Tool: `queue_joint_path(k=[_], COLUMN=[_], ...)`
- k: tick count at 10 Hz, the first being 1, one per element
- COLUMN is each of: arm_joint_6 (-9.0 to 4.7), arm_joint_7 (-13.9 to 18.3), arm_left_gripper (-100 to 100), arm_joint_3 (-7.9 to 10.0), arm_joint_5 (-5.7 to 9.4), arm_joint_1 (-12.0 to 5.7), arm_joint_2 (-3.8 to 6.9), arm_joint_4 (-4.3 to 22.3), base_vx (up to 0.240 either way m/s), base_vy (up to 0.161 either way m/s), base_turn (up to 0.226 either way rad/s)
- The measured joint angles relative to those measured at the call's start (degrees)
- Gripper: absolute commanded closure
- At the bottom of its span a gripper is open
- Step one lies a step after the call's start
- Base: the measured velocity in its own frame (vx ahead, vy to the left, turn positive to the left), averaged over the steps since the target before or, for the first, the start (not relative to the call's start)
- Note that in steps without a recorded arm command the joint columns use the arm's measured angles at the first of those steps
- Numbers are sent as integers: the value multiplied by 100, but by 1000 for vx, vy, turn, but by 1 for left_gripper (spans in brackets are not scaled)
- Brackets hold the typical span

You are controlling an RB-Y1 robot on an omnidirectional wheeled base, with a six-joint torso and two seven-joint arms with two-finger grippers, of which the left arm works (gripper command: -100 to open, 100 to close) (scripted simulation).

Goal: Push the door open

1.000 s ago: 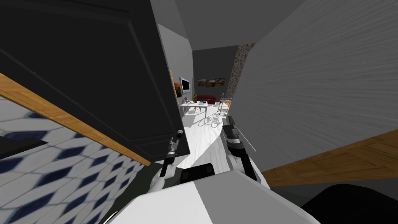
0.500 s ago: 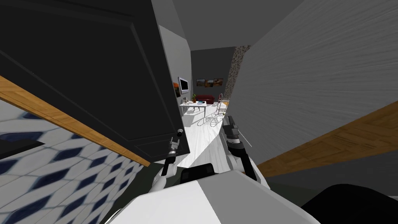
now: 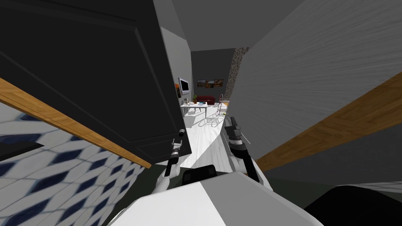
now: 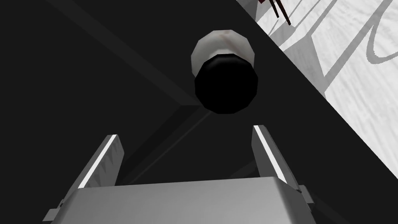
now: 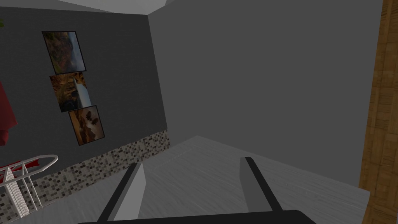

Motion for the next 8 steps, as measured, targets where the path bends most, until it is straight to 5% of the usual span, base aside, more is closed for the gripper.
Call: queue_joint_path(k=[8], arm_joint_6=[76], arm_joint_7=[1114], arm_left_gripper=[-100], arm_joint_3=[-17], arm_joint_5=[353], arm_joint_1=[-85], arm_joint_2=[-179], arm_joint_4=[62], base_vx=[-45], base_vy=[20], base_turn=[-55])
